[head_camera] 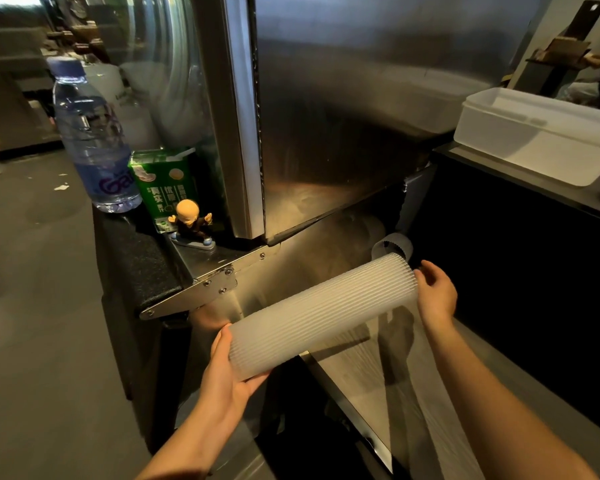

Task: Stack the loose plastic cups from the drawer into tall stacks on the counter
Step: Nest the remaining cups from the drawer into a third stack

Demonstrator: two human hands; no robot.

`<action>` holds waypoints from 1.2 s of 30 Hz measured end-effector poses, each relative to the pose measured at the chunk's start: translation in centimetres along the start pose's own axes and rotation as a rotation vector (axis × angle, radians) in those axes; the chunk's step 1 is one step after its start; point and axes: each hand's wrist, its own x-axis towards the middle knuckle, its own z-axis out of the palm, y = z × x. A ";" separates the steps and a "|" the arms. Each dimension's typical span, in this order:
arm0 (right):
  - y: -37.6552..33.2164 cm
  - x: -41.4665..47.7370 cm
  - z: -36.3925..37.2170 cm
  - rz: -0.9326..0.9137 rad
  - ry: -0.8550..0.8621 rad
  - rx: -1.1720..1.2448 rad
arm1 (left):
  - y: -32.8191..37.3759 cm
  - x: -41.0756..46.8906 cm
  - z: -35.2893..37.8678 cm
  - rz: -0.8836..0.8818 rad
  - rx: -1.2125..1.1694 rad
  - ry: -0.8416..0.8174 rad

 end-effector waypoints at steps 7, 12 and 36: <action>-2.6 2.4 1.5 0.065 -0.032 -0.140 | 0.1 -0.4 0.4 -0.008 -0.030 0.008; -3.3 4.0 2.4 0.042 -0.090 -0.353 | 0.2 -0.3 0.6 -0.023 -0.033 0.007; -1.5 7.1 2.1 0.070 0.041 0.123 | 0.3 0.3 0.8 -0.042 -0.019 -0.042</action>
